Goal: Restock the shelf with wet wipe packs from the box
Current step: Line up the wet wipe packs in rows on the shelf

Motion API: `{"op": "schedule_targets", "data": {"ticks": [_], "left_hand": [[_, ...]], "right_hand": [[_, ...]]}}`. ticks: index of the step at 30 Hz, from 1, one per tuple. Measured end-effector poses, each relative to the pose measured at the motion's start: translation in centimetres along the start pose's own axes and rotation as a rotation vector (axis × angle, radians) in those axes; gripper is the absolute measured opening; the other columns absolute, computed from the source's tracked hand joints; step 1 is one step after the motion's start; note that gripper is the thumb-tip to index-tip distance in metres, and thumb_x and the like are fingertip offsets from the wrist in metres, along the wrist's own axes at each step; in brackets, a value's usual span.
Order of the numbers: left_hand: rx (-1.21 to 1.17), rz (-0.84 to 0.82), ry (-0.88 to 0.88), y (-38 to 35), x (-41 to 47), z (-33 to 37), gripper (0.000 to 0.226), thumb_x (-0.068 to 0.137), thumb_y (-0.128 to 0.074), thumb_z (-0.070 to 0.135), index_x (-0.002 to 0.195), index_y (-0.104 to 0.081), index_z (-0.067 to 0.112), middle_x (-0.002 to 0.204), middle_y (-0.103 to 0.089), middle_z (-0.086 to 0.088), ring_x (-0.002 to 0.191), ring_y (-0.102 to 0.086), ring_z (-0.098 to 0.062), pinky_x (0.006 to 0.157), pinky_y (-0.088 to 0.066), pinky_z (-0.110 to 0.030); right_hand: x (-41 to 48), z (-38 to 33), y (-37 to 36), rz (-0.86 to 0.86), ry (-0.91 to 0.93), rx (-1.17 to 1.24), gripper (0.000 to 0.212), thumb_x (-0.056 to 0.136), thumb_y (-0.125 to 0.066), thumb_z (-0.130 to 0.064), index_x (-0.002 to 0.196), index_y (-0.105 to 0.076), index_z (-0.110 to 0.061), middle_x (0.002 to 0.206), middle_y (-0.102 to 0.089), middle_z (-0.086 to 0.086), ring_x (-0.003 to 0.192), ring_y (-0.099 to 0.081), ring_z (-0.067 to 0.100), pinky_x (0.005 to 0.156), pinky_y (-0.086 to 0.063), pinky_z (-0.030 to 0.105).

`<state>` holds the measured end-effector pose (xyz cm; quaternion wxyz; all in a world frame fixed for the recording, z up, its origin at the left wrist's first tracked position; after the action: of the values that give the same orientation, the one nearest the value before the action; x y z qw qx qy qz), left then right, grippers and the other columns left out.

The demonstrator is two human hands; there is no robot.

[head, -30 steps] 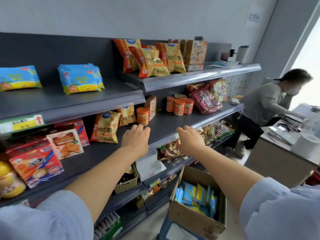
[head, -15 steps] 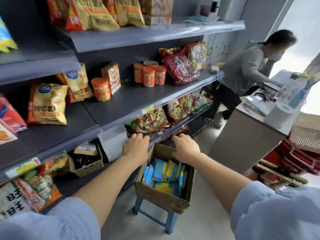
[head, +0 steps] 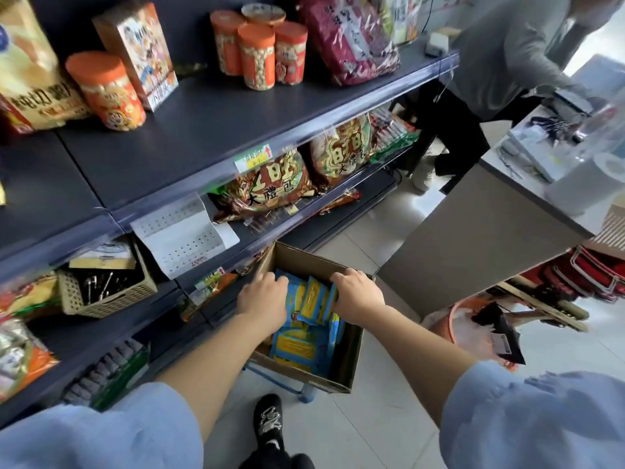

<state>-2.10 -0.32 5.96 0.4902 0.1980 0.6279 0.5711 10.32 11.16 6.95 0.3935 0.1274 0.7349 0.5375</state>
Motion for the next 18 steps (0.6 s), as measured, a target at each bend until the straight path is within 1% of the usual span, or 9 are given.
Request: {"op": "schedule_targets", "data": {"ticks": [5, 9, 13, 15, 16, 18], "left_hand": [[-0.019, -0.098, 0.027, -4.5, 3.9, -0.6, 0.037, 0.089, -0.062, 0.029, 0.122, -0.048, 0.02, 0.124, -0.051, -0.005, 0.119, -0.045, -0.026, 0.09, -0.043, -0.038], [-0.015, -0.187, 0.07, -8.2, 6.4, -1.0, 0.035, 0.089, -0.061, 0.033, 0.119, -0.05, 0.019, 0.124, -0.051, -0.005, 0.121, -0.045, -0.026, 0.097, -0.038, -0.04], [-0.044, -0.27, 0.111, -11.9, 8.8, -0.9, 0.029, 0.09, -0.06, 0.029, 0.116, -0.053, 0.016, 0.125, -0.049, -0.007, 0.121, -0.044, -0.027, 0.1, -0.037, -0.042], [-0.07, -0.287, 0.14, -13.6, 9.8, -0.9, 0.033, 0.091, -0.058, 0.024, 0.121, -0.051, 0.013, 0.128, -0.047, -0.009, 0.124, -0.043, -0.029, 0.101, -0.037, -0.043], [-0.081, -0.285, 0.156, -14.3, 10.3, -0.9, 0.038, 0.091, -0.057, 0.022, 0.127, -0.048, 0.011, 0.132, -0.045, -0.01, 0.126, -0.041, -0.03, 0.103, -0.037, -0.043], [-0.119, -0.294, 0.195, -15.9, 11.1, -0.9, 0.052, 0.092, -0.054, 0.017, 0.141, -0.035, 0.008, 0.141, -0.039, -0.011, 0.133, -0.035, -0.03, 0.105, -0.035, -0.041]], "right_hand": [[4.3, 0.7, -3.6, -0.087, 0.012, 0.003, 0.056, 0.084, -0.068, -0.035, 0.132, -0.048, -0.016, 0.124, -0.051, 0.007, 0.121, -0.045, 0.028, 0.094, -0.046, 0.039], [7.1, 0.9, -7.4, -0.173, 0.066, -0.052, 0.057, 0.084, -0.067, -0.042, 0.131, -0.047, -0.015, 0.125, -0.052, 0.008, 0.12, -0.046, 0.028, 0.094, -0.042, 0.039], [10.1, 1.1, -11.2, -0.217, 0.149, -0.153, 0.054, 0.086, -0.063, -0.045, 0.129, -0.048, -0.016, 0.126, -0.052, 0.009, 0.12, -0.045, 0.029, 0.097, -0.039, 0.038], [11.5, 0.9, -12.9, -0.233, 0.194, -0.196, 0.055, 0.088, -0.061, -0.044, 0.134, -0.045, -0.018, 0.128, -0.051, 0.01, 0.122, -0.042, 0.03, 0.098, -0.037, 0.038], [12.1, 0.7, -13.6, -0.243, 0.215, -0.214, 0.055, 0.089, -0.059, -0.043, 0.136, -0.043, -0.019, 0.13, -0.051, 0.01, 0.124, -0.041, 0.03, 0.099, -0.036, 0.038], [13.3, 0.3, -15.3, -0.29, 0.251, -0.237, 0.055, 0.091, -0.057, -0.043, 0.139, -0.04, -0.021, 0.131, -0.051, 0.01, 0.125, -0.04, 0.031, 0.1, -0.036, 0.04]]}}
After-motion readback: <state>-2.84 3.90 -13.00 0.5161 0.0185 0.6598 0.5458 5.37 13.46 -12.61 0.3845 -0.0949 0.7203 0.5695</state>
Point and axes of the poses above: each hand's wrist, its own x-axis towards the middle knuckle, its own y-axis out of the back of the hand, z = x × y, the point moved 3 cm from there along x, towards the middle knuckle
